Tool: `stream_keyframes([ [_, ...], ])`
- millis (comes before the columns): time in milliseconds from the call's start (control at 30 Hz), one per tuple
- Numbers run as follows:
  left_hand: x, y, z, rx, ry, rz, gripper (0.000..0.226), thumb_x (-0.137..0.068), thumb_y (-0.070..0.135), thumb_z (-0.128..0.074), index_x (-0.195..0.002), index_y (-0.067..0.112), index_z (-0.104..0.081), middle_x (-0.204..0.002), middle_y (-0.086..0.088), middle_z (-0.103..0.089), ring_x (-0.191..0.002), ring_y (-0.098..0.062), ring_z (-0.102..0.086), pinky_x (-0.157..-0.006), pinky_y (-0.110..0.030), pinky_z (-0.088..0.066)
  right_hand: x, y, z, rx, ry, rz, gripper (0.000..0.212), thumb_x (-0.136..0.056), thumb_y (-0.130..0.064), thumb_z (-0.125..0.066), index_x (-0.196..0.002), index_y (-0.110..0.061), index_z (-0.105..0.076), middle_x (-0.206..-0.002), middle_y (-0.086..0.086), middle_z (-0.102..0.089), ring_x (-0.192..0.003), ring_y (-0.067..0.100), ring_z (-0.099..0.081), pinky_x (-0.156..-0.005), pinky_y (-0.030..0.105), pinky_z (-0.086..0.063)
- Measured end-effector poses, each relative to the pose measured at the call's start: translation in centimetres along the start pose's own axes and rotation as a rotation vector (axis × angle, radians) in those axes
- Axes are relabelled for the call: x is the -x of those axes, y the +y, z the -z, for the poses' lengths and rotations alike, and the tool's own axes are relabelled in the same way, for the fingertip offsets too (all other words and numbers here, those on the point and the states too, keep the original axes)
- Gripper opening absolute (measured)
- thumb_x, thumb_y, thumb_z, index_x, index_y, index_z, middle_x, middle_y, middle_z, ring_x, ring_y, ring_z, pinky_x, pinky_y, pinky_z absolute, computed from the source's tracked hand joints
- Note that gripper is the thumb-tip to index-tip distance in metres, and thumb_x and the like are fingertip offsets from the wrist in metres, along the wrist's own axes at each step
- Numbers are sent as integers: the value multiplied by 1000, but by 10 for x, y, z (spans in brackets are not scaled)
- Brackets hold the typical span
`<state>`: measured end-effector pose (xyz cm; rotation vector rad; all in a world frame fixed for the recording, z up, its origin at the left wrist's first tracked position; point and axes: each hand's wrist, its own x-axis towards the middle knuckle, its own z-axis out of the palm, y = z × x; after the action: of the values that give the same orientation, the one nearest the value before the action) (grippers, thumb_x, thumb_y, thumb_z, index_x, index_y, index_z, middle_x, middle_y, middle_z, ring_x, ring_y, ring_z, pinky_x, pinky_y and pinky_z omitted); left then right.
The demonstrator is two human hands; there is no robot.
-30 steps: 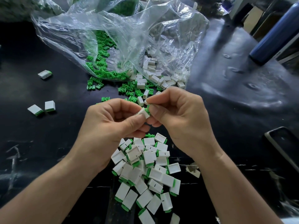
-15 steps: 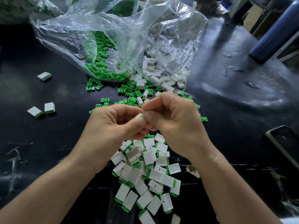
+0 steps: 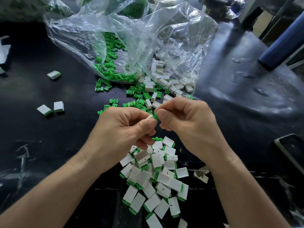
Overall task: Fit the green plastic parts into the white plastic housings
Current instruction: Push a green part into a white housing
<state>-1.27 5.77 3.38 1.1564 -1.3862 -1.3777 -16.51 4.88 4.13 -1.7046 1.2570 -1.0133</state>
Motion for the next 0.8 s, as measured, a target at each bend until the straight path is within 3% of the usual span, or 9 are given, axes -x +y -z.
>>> stream_keyframes([
  [100,0,-1,-4,49,28,-9,19,-66,24,-61,-74,8,-68,-65,-13,-68,-50,-18,-66,-45,-21,-52,0,0,-3,1,2,10,17,-85,-12,-64,-73,-24,-62,-65,-1,-64,-57,9,-60,-60,28,-55],
  [233,2,-3,-10,122,124,-66,14,-66,23,-61,-70,12,-69,-59,-12,-67,-47,-19,-65,-42,-21,-50,0,1,-16,-42,106,13,12,-80,-23,-57,-68,-25,-55,-66,-5,-57,-65,17,-55,-66,44,-52],
  [367,4,-4,-12,128,163,-105,13,-67,23,-61,-69,14,-70,-61,-12,-66,-46,-20,-65,-42,-21,-50,1,1,-21,-114,120,-7,12,-78,-25,-54,-66,-26,-52,-64,-9,-53,-63,11,-51,-63,41,-49],
  [533,7,-4,-11,43,168,-174,14,-68,25,-61,-74,17,-71,-57,-5,-65,-43,-17,-63,-40,-21,-49,2,-2,-18,-163,55,-2,13,-79,-21,-54,-66,-24,-50,-71,9,-55,-63,15,-49,-62,42,-46],
  [667,8,-5,-11,70,163,-184,12,-70,23,-62,-77,18,-70,-57,-2,-66,-42,-16,-62,-39,-20,-48,2,-3,-17,-194,9,6,14,-80,-18,-54,-67,-21,-49,-69,5,-53,-62,14,-46,-61,36,-44],
  [800,8,-5,-9,-20,168,-249,7,-75,20,-66,-80,23,-70,-57,4,-66,-44,-14,-63,-40,-20,-49,3,-4,-16,-234,-21,9,14,-80,-15,-54,-68,-18,-48,-72,15,-54,-64,16,-47,-62,35,-43],
])
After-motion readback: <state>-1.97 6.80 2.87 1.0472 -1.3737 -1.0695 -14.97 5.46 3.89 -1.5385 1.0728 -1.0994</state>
